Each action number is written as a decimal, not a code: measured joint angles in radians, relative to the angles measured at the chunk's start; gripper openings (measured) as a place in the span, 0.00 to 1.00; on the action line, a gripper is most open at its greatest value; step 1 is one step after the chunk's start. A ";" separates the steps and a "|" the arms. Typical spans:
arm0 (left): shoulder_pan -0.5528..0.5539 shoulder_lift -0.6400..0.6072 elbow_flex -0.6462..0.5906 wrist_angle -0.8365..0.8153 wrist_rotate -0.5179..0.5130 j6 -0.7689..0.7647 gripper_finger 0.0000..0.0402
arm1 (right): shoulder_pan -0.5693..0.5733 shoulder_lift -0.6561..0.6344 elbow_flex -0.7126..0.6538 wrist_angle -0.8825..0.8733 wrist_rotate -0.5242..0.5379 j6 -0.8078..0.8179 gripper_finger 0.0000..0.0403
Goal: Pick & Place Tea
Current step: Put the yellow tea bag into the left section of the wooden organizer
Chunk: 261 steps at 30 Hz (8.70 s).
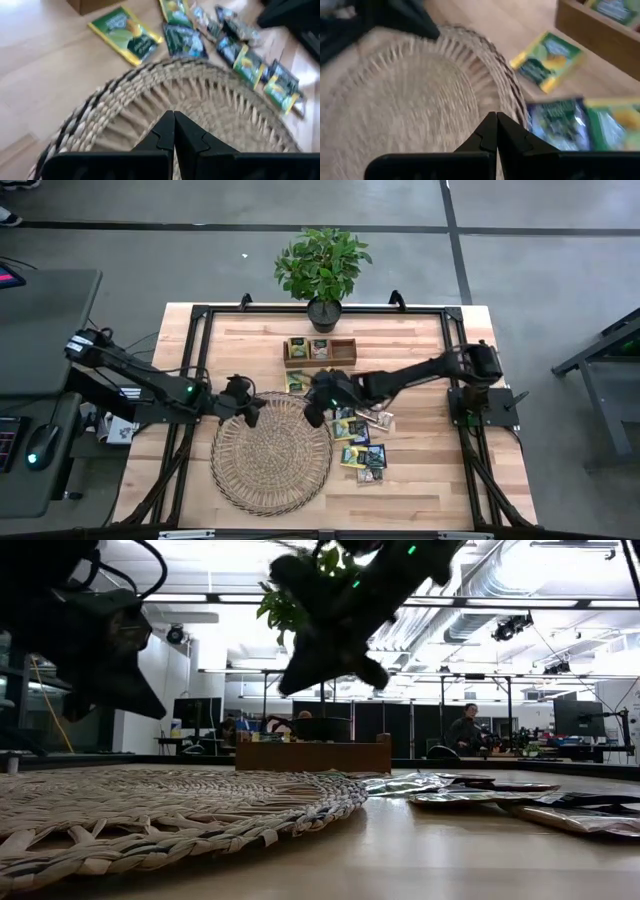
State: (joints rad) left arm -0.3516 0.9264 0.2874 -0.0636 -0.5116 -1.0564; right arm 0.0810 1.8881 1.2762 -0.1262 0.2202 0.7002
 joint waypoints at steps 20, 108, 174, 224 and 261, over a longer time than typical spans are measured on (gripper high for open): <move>0.208 0.015 0.000 0.017 0.054 0.058 0.00 | -0.128 0.074 0.000 0.124 -0.125 -0.397 0.00; 0.272 0.116 -0.224 0.403 0.294 -0.073 0.00 | -0.186 0.506 0.582 -0.567 -0.227 -0.838 0.02; 0.044 0.119 -0.061 0.660 -0.059 0.478 0.00 | 0.158 0.007 -0.105 0.465 0.616 0.548 0.00; 0.203 0.382 0.167 0.788 -0.277 0.953 0.39 | -0.016 0.010 -0.103 0.806 0.380 0.486 0.00; 0.207 0.379 0.189 0.821 -0.353 1.175 0.03 | -0.071 0.010 -0.103 0.826 0.198 0.444 0.00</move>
State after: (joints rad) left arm -0.1448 1.3056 0.4767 0.7573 -0.8642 0.1184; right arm 0.0101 1.8977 1.1728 0.6998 0.4179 1.1439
